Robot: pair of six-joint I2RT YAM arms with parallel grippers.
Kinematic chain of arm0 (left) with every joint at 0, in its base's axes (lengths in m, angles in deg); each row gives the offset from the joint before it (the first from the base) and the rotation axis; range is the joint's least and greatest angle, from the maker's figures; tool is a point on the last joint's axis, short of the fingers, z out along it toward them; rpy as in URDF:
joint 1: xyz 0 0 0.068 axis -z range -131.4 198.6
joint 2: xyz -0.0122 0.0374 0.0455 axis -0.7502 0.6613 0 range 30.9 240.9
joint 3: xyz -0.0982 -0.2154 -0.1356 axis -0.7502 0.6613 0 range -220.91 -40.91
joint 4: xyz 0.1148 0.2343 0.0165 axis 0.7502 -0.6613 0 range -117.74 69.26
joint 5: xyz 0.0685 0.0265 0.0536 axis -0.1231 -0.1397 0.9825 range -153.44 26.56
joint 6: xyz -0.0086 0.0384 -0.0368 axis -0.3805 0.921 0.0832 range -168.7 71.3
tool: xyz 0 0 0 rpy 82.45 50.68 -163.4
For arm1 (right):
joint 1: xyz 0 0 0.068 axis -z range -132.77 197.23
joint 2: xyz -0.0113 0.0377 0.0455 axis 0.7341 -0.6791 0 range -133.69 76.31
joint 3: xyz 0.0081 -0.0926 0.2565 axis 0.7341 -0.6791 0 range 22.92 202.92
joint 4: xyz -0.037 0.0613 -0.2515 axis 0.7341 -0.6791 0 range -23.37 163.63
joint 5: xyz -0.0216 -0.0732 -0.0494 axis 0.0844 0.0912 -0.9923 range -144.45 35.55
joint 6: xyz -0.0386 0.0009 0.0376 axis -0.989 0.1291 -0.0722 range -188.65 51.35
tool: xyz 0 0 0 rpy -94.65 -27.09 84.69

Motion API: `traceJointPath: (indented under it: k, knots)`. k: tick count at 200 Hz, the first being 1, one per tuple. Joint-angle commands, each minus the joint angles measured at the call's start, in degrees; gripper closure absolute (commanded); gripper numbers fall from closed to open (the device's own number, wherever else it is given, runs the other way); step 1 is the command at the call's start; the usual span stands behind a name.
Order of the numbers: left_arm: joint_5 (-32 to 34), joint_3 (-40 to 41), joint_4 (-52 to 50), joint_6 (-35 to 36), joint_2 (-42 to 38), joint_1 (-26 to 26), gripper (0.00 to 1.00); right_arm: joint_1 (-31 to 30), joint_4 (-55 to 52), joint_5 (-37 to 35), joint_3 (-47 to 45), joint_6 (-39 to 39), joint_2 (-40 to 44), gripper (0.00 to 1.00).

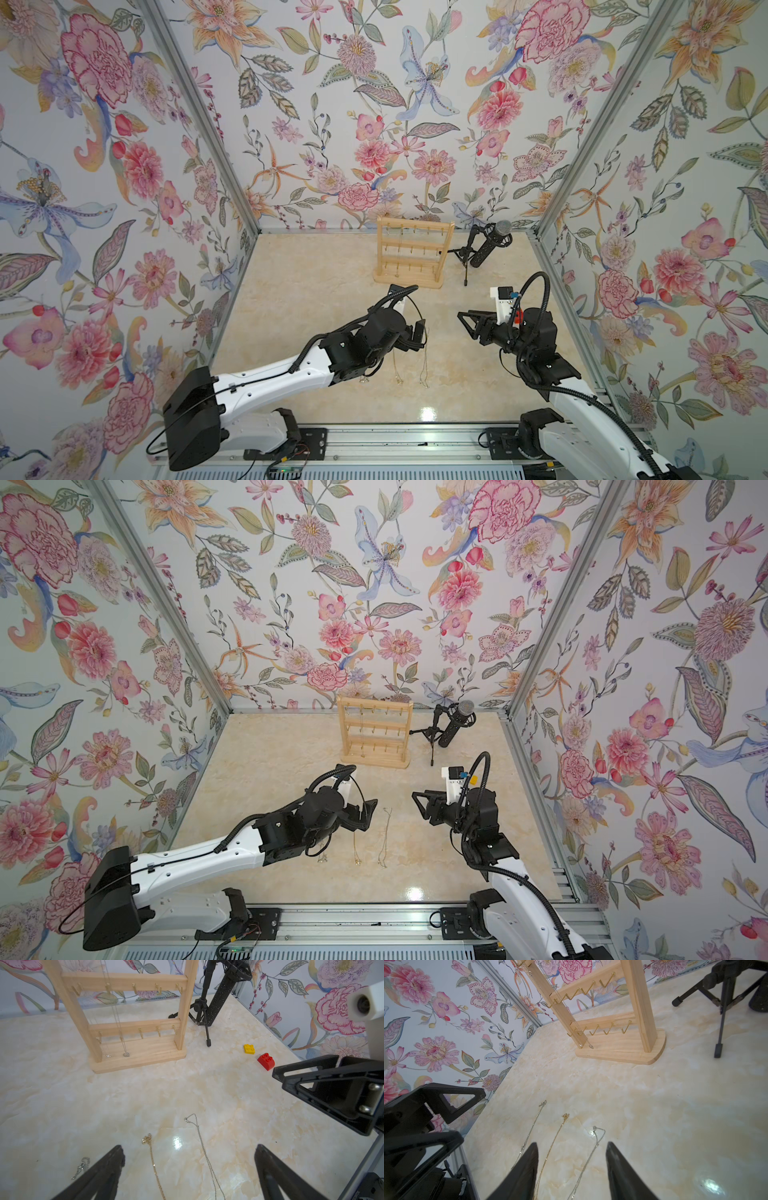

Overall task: Take the necklace off the jewelry display stand
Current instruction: Place the necklace at the center of the board.

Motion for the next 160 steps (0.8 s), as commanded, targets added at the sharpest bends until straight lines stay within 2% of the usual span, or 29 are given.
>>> traceJointPath:
  k: [1,50,68,86,129,160]
  knots:
    - [3.88,5.2,2.24,3.59,-6.73,-2.81,0.01,0.68,4.29,8.27,0.76,0.01,-1.35,0.46]
    - [5.32,13.99,-0.76,6.0,-19.8,-10.12,0.01,0.22,13.43,17.1,2.95,4.95,-7.45,0.51]
    - [7.07,16.14,-1.26,3.79,-22.27,-10.85,0.01,-0.99,13.55,18.3,5.29,5.23,-10.09,0.51]
    - [3.88,20.39,2.46,1.46,-24.4,-10.84,0.01,-2.32,11.57,18.51,8.08,4.72,-12.31,0.51]
    - [2.73,28.1,8.03,0.91,-26.32,-10.84,0.01,-6.83,7.04,14.59,13.12,3.21,-15.49,0.54]
    - [-0.75,30.95,12.47,3.1,-27.7,-10.84,0.01,-10.51,1.43,6.97,17.79,0.85,-17.72,0.55]
